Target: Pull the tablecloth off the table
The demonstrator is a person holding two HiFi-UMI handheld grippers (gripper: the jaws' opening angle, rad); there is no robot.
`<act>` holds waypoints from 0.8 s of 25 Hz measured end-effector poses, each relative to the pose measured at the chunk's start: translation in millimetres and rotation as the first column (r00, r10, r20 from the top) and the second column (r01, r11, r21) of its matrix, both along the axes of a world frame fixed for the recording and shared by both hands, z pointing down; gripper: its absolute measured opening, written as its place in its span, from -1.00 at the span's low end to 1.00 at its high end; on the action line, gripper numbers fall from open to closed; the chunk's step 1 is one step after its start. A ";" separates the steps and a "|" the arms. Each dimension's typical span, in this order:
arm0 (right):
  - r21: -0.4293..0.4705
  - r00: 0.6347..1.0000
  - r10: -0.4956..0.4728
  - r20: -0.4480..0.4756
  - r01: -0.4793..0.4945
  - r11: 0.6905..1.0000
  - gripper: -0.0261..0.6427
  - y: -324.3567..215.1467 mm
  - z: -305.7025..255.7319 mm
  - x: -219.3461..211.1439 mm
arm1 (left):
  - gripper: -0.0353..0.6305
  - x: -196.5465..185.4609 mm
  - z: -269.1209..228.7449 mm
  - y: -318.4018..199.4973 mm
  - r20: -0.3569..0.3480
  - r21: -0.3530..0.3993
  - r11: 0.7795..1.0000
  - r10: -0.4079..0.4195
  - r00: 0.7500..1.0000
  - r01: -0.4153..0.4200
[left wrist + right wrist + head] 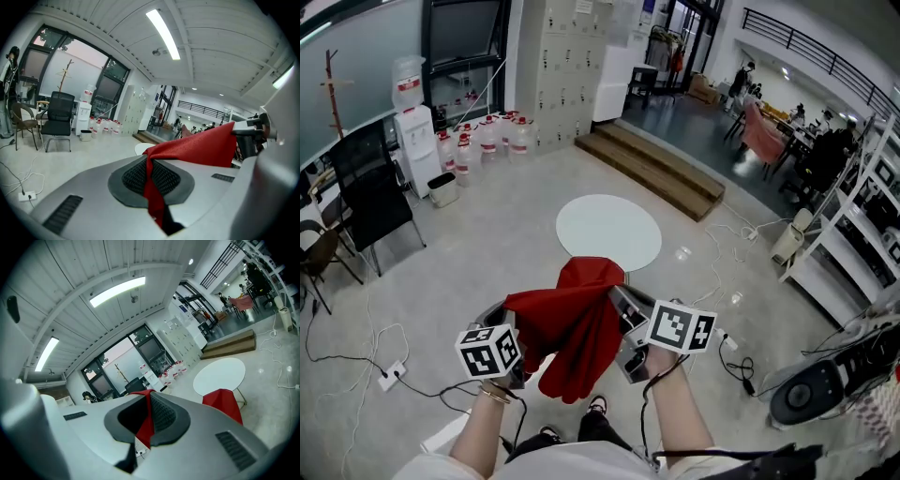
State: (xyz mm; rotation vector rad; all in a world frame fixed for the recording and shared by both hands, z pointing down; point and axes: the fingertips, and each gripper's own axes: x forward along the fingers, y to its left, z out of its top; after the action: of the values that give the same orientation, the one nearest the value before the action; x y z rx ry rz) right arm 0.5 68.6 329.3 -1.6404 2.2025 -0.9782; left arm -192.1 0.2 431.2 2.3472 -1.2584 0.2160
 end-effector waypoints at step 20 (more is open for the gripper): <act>-0.083 0.989 0.140 -0.055 -0.145 0.986 -0.84 25.5 58.5 62.9 | -0.84 50.5 5.0 -2.4 0.016 0.019 0.991 0.132 0.991 -0.132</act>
State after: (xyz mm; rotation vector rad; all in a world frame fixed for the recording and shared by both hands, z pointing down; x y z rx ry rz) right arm 63.4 94.1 387.8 -1.8507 2.0652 -1.0181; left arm -141.6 -2.1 436.2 2.4529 -1.1178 0.2652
